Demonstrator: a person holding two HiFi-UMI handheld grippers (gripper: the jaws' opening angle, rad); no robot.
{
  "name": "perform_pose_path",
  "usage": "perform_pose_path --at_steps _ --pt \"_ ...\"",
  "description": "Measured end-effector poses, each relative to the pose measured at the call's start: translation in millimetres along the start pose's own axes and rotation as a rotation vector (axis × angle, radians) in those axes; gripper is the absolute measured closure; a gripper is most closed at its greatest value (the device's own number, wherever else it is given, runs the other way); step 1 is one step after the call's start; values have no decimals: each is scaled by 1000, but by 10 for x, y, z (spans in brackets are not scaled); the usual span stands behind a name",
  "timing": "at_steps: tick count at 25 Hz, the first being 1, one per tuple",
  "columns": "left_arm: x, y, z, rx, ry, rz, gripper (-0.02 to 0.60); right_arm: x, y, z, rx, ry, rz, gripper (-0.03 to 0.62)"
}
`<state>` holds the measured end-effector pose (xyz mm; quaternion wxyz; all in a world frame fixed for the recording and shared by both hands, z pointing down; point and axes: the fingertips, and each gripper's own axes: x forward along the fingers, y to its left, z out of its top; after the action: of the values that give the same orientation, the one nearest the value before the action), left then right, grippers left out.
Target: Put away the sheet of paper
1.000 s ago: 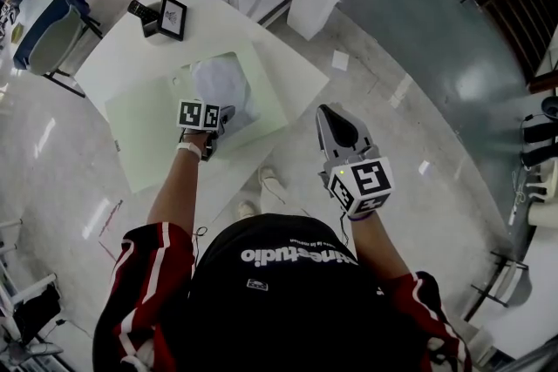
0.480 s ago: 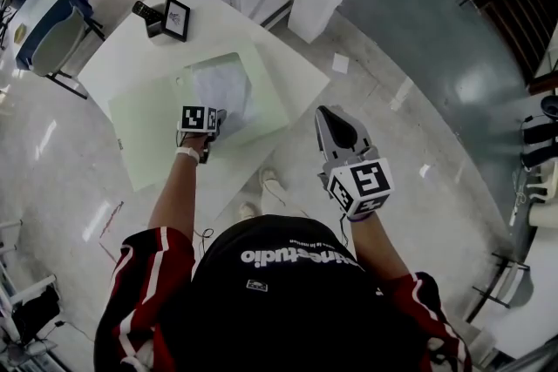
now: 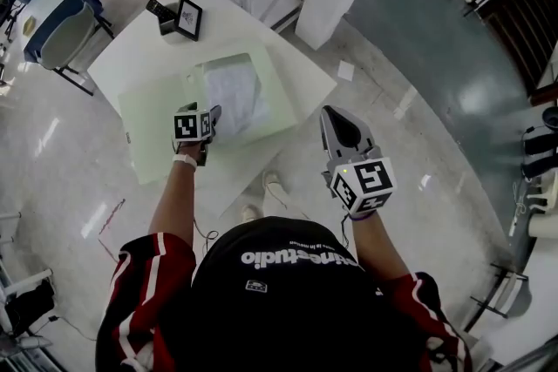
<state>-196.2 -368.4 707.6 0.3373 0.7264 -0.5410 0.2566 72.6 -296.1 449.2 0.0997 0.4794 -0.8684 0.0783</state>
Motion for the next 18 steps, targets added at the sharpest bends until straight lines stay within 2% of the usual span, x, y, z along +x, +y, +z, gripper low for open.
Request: perform_pose_path --at_steps 7,14,18 --pt "-384 -266 184 3 -173 -86 276 7 224 73 -26 -9 29 602" --pt "-1032 -606 537 71 -373 -149 278 -45 380 135 -38 -23 46 602" --pt "-1458 -729 691 135 -474 -150 279 -74 473 172 -40 -36 51 602"
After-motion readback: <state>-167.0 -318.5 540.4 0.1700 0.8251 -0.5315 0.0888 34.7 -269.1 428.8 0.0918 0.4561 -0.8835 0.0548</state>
